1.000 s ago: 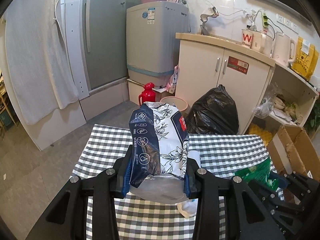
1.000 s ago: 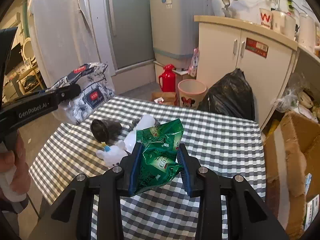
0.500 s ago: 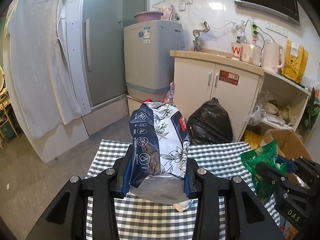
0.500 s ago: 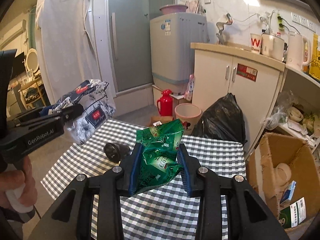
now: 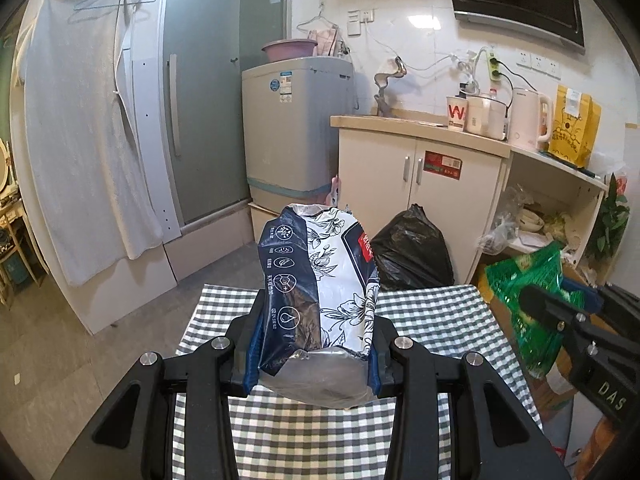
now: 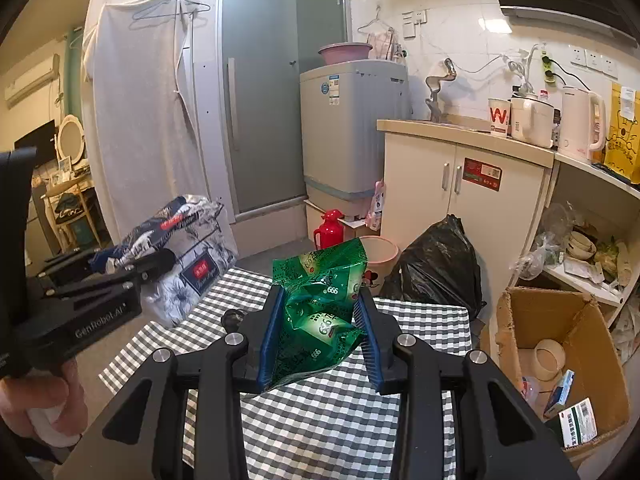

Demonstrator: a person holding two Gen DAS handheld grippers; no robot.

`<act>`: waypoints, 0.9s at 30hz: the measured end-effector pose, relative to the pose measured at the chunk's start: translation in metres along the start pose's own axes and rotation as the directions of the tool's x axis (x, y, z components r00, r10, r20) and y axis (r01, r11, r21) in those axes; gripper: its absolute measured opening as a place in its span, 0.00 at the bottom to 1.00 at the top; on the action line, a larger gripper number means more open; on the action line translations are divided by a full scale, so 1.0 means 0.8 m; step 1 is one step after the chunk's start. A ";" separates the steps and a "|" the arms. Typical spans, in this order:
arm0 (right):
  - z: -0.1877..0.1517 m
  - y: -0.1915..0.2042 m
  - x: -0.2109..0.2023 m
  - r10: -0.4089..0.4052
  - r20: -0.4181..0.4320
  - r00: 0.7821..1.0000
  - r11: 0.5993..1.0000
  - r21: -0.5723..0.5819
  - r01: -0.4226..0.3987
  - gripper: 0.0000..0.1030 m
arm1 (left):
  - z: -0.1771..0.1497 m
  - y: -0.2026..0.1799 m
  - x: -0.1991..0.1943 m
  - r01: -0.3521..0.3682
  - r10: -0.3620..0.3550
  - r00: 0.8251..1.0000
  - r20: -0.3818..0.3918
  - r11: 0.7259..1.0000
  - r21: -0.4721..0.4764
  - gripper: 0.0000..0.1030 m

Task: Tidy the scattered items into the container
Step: 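Lift and carry the snack bag and green packet over the cardboard box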

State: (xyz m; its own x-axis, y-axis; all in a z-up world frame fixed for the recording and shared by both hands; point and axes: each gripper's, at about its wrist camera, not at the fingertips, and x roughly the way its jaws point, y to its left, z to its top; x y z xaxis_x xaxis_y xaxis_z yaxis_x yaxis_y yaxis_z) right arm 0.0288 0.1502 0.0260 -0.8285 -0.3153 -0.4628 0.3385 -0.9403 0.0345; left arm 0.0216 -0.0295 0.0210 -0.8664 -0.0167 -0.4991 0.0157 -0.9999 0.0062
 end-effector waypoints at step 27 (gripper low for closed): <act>-0.016 -0.108 -0.065 -0.218 0.024 0.976 0.974 0.074 0.216 0.34 | 0.008 -0.142 0.011 0.158 -0.159 0.987 0.003 0.984 0.082 0.39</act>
State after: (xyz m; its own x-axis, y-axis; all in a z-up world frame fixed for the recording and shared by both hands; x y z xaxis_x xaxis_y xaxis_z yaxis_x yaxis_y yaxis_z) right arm 0.0480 0.2491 0.0358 -0.8927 -0.1056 -0.4382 0.1178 -0.9930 -0.0007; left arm 0.0090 0.0843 0.0210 -0.8594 0.1424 -0.4911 -0.1624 -0.9867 -0.0019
